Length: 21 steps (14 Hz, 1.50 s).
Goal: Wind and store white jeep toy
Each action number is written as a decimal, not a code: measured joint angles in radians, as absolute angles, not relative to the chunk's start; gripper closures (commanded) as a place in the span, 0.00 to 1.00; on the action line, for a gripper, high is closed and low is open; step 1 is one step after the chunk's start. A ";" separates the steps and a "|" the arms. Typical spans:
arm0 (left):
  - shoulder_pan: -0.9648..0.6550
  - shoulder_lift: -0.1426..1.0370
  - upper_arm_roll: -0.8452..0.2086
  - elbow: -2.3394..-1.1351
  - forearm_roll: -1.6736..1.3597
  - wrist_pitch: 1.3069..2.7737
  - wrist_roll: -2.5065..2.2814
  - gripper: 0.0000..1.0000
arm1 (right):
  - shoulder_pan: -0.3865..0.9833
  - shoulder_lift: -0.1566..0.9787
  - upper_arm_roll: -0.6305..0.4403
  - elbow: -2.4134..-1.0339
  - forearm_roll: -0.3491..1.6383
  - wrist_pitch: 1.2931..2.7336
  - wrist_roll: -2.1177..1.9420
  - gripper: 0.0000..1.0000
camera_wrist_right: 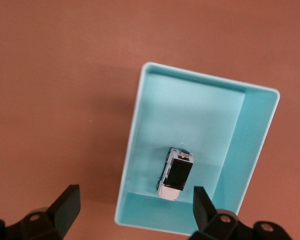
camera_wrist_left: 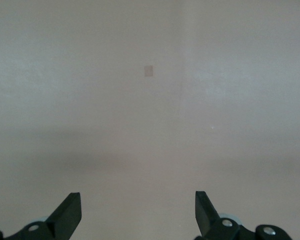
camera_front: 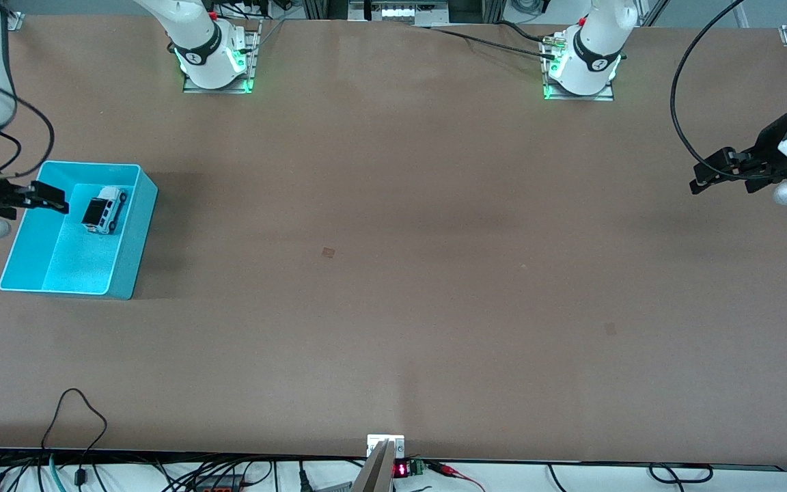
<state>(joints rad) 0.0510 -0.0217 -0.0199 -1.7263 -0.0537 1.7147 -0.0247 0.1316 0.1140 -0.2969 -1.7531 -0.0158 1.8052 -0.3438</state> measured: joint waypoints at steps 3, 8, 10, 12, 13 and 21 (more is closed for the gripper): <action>0.051 -0.022 -0.020 -1.726 -0.054 1.715 -0.025 0.00 | 0.133 0.063 -0.220 -1.659 -0.019 1.645 -0.344 0.00; 0.050 -0.022 -0.021 -1.726 -0.054 1.714 -0.025 0.00 | 0.133 0.056 -0.183 -1.555 -0.020 1.472 -0.318 0.00; 0.050 -0.022 -0.021 -1.726 -0.054 1.708 -0.025 0.00 | 0.137 0.057 -0.165 -1.547 -0.018 1.467 -0.272 0.00; 0.050 -0.022 -0.021 -1.726 -0.054 1.705 -0.025 0.00 | 0.170 0.059 -0.147 -1.546 -0.018 1.467 -0.233 0.00; 0.050 -0.022 -0.021 -1.726 -0.054 1.704 -0.025 0.00 | 0.190 0.062 -0.142 -1.546 -0.018 1.468 -0.220 0.00; 0.050 -0.022 -0.023 -1.726 -0.054 1.704 -0.024 0.00 | 0.189 0.095 -0.147 -1.542 -0.018 1.489 -0.208 0.00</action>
